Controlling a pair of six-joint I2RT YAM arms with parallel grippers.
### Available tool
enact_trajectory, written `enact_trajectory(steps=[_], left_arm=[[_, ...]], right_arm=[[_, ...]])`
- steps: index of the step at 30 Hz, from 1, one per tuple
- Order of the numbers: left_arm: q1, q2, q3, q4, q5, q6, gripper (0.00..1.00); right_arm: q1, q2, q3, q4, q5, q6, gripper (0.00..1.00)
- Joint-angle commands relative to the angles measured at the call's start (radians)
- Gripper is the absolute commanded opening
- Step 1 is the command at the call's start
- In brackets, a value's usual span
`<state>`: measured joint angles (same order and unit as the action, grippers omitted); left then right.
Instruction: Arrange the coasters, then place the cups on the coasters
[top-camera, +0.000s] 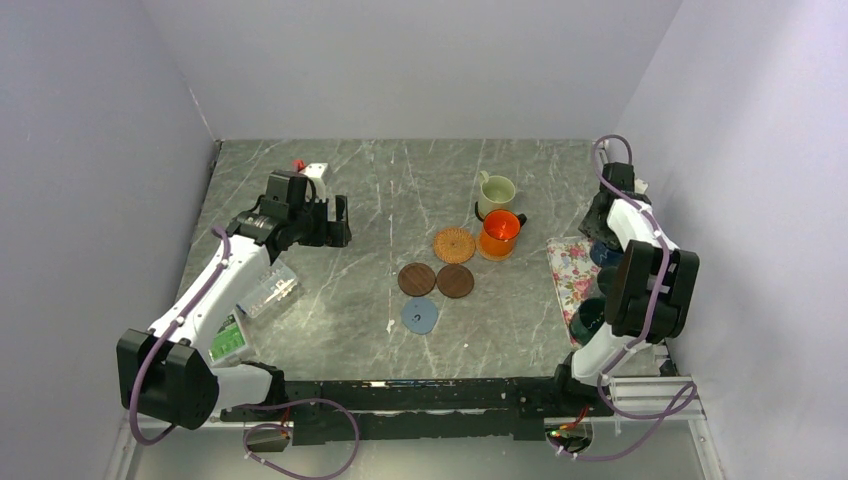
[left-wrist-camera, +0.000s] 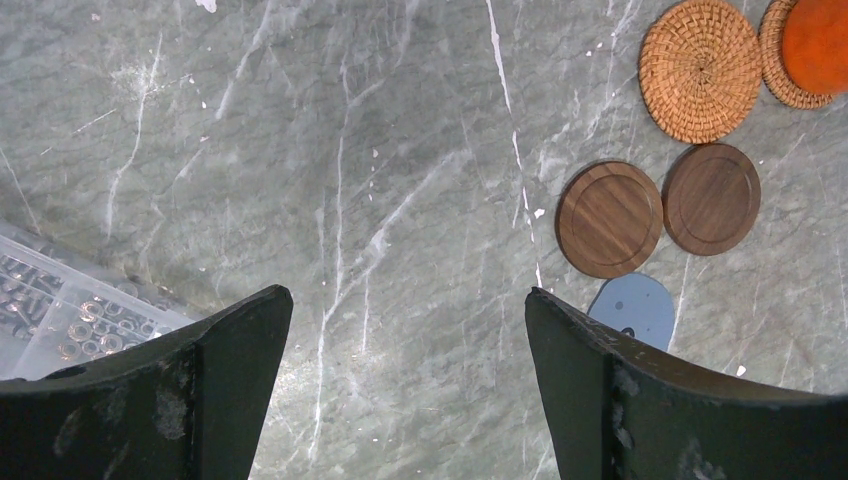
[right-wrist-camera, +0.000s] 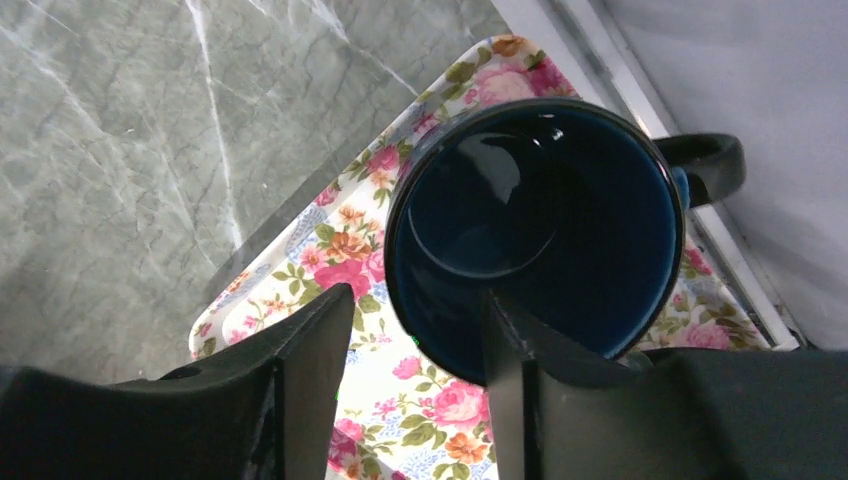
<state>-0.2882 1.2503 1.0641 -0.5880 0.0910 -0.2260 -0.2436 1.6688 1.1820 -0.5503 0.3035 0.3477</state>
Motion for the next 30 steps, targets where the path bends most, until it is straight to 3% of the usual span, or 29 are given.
enact_trajectory(steps=[1,9,12,21,30], left_arm=[[0.002,0.005,0.008,0.016,0.011,0.005,0.93],[0.002,0.009,0.009,0.016,0.007,0.006,0.93],[0.001,0.009,0.009,0.014,0.004,0.007,0.93],[0.001,0.006,0.008,0.015,0.002,0.007,0.93],[0.002,-0.006,0.007,0.017,-0.010,0.004,0.93]], right_arm=[[-0.003,0.021,-0.019,0.046,-0.042,-0.037,0.48],[-0.003,0.026,-0.022,0.063,-0.066,-0.095,0.11],[-0.002,0.009,-0.029,0.075,-0.080,-0.109,0.01],[0.006,-0.080,-0.021,0.086,-0.099,-0.131,0.00],[0.084,-0.296,0.014,0.064,-0.145,-0.144,0.00]])
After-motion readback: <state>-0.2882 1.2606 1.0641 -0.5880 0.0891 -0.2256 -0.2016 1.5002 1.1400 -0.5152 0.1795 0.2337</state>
